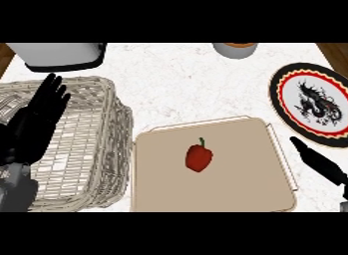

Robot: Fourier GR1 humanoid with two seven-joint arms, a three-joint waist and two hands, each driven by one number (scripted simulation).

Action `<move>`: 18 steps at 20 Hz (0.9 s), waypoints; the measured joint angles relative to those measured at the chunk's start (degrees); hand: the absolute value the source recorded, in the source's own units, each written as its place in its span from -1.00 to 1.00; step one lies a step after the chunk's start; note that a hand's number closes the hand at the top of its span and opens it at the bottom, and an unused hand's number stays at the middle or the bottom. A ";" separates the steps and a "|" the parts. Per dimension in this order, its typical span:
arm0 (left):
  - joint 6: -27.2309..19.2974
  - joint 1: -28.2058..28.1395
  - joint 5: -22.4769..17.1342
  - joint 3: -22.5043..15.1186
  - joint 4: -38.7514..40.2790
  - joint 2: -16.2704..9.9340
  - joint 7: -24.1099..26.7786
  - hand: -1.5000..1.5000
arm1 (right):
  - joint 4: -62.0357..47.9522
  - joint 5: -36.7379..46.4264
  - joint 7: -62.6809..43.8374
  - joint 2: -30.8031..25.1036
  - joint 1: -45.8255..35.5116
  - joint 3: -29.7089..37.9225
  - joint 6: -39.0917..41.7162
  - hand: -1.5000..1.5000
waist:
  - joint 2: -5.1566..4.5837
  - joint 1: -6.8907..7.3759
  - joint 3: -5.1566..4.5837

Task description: Pick the bell pepper from the tray and place it in the plate

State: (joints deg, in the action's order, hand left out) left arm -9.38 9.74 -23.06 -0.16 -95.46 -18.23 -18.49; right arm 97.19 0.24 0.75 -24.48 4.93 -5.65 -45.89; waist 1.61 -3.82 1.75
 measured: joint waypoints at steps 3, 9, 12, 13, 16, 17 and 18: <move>-0.09 0.46 0.43 -0.55 -0.93 0.27 -1.60 0.00 | 0.88 3.35 -3.96 -2.05 3.91 -4.39 1.34 -1.00 | -0.30 0.74 -0.20; 0.29 1.23 1.40 -2.14 -2.47 0.86 -4.25 0.00 | 3.87 9.56 -14.90 -6.97 7.57 -11.84 5.51 -1.00 | -0.74 2.44 -0.48; 0.42 0.90 2.04 -3.19 -3.24 1.05 -5.59 0.00 | 5.46 12.93 -21.61 -8.72 7.91 -14.52 7.01 -1.00 | -0.81 3.20 -0.47; 0.47 0.78 2.22 -3.38 -3.67 1.17 -5.81 0.00 | 6.22 13.97 -24.05 -9.26 7.93 -15.27 7.58 -1.00 | -0.76 3.44 -0.47; 0.43 0.84 3.34 -4.15 -4.32 1.53 -5.92 0.00 | 7.87 17.27 -31.22 -9.88 6.50 -17.45 9.25 -1.00 | -0.82 4.18 -0.47; 0.49 0.74 3.74 -4.48 -4.69 1.66 -5.75 0.00 | 8.41 18.43 -33.65 -9.91 5.83 -18.08 9.76 -1.00 | -0.80 4.47 -0.51; 0.44 0.62 4.13 -4.65 -4.87 1.76 -5.52 0.00 | 8.86 19.83 -35.94 -9.66 5.28 -18.87 10.02 -1.00 | -0.78 4.60 -0.52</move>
State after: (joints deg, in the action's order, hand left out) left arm -8.94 10.36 -18.94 -4.82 -100.33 -16.47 -24.01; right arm 106.05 20.08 -35.19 -34.14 10.21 -24.52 -35.87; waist 0.83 0.77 1.23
